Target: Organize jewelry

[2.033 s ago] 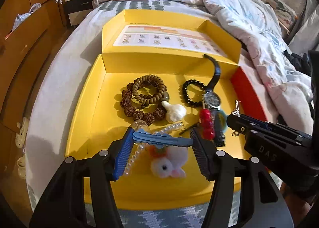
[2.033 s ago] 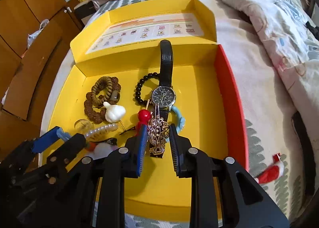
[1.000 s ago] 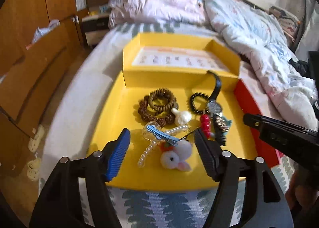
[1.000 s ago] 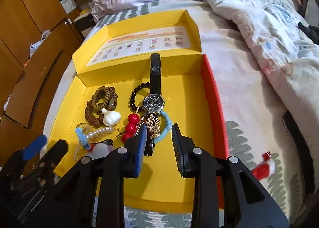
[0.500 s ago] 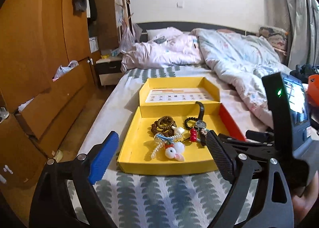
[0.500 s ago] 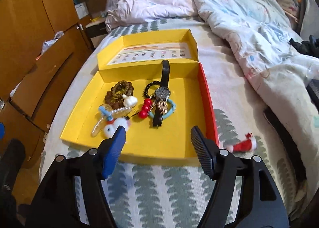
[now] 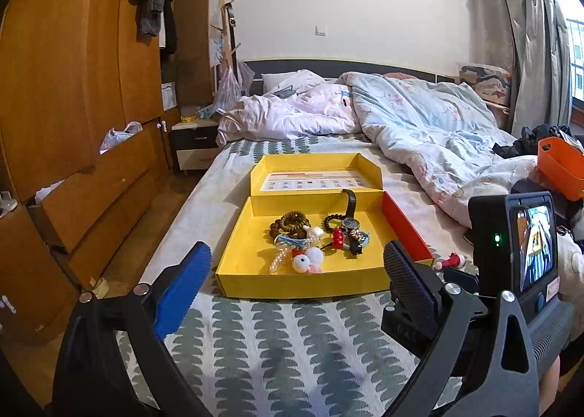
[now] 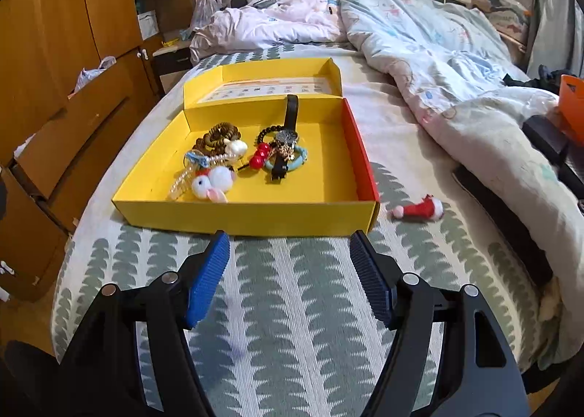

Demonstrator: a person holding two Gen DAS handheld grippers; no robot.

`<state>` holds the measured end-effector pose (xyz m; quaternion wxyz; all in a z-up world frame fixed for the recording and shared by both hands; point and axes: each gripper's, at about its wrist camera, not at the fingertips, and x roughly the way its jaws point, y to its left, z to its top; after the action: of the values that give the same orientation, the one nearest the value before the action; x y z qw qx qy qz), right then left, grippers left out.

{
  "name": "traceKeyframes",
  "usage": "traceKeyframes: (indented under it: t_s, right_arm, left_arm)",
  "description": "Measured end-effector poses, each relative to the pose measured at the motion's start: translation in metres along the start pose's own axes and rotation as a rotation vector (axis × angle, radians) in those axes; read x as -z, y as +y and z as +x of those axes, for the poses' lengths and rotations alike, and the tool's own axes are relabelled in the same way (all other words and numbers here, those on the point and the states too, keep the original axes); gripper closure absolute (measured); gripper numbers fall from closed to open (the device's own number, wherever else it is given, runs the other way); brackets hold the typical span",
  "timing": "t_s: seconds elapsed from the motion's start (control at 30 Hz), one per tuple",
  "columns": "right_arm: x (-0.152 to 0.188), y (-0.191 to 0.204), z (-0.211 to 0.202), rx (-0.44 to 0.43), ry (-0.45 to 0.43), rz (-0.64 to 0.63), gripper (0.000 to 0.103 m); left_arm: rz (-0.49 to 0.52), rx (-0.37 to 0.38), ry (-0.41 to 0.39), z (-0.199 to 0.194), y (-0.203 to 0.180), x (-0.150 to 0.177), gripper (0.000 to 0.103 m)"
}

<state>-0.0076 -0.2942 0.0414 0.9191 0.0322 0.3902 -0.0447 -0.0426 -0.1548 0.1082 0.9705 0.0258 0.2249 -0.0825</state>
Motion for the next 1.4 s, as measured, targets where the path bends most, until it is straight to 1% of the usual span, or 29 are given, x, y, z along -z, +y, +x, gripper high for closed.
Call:
traceKeyframes:
  t_s: [0.07,0.1,0.2,0.67,1.07,1.23,1.4]
  right_arm:
    - [0.004,0.005,0.001,0.013,0.012,-0.027,0.030]
    - [0.005,0.007,0.001,0.023,0.011,-0.036,0.026]
    - [0.008,0.008,0.000,0.050,-0.003,-0.045,0.022]
    - [0.012,0.001,-0.004,0.060,-0.007,-0.042,0.021]
    - [0.016,-0.002,0.002,0.061,0.006,-0.046,0.021]
    - [0.016,0.000,0.003,0.065,0.007,-0.055,0.021]
    - [0.017,-0.001,0.005,0.068,-0.003,-0.061,0.015]
  left_arm:
    - [-0.009,-0.002,-0.002,-0.001,0.001,0.004,0.006]
    - [-0.012,-0.002,0.000,0.000,0.001,0.005,0.006]
    - [-0.017,-0.004,0.012,0.001,0.000,0.010,0.006]
    - [-0.024,-0.028,0.033,0.011,0.004,0.016,0.006]
    - [-0.061,-0.069,0.089,0.031,0.027,0.019,0.006]
    - [-0.054,-0.050,0.103,0.036,0.027,0.020,0.006]
    - [-0.018,-0.061,0.154,0.048,0.020,0.023,0.006]
